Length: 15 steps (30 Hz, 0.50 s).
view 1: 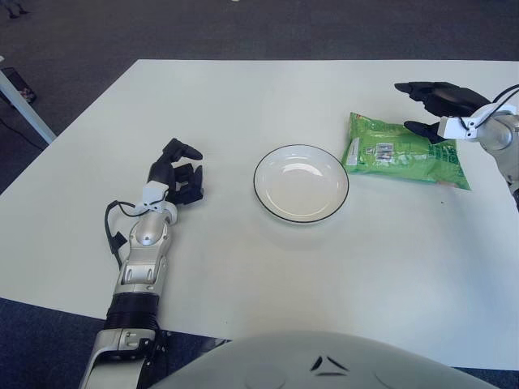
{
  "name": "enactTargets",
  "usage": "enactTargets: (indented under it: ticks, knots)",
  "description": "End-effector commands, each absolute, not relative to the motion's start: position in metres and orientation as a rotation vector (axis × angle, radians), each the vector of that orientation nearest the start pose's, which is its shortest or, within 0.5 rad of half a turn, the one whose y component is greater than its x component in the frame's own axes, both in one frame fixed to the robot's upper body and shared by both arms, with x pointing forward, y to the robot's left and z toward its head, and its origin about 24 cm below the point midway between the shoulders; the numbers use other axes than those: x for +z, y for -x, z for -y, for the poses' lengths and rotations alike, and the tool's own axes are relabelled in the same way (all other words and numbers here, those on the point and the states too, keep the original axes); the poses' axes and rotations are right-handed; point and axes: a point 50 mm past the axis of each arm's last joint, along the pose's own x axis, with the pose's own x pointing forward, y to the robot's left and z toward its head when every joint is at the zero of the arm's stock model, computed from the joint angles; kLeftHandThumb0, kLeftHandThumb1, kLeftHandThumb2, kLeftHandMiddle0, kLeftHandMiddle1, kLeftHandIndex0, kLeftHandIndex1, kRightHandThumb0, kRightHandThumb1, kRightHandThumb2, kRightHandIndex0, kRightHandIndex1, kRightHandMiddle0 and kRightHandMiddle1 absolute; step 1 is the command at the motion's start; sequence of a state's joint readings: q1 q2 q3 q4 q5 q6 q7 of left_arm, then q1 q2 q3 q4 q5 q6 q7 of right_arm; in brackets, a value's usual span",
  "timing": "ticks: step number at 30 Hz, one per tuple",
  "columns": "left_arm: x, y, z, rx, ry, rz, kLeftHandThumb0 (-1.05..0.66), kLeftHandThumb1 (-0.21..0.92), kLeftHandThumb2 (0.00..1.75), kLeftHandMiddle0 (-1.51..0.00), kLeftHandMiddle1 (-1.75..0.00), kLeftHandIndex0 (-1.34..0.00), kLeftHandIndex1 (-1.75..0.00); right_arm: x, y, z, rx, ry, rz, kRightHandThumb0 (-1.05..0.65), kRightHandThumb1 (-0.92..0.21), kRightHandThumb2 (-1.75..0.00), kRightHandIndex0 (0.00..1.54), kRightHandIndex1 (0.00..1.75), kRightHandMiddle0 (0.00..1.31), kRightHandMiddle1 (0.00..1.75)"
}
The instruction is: Put the snack into the plate.
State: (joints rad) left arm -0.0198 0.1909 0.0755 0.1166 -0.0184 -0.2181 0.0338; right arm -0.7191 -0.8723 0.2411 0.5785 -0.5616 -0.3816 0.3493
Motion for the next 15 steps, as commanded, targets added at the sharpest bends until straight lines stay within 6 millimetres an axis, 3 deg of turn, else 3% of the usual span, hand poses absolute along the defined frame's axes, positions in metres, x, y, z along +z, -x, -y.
enactTargets:
  ticks: [1,15]
  knots:
    - [-0.0103,-0.2185,-0.1966,0.116,-0.116,-0.116,-0.42,0.51,1.07,-1.15,-1.75,-0.46,-1.75,0.1798,-0.3455,0.2645,0.421,1.514,0.069,-1.05,-0.92,-1.03,0.0,0.0,0.0,0.02]
    - [-0.0106,-0.2186,-0.1966,0.116,-0.108,-0.114,-0.42,0.51,1.07,-1.15,-1.75,-0.46,-1.75,0.1763,-0.3375,0.265,0.514,1.515,0.006,-1.05,-0.92,-0.95,0.0,0.0,0.0,0.0]
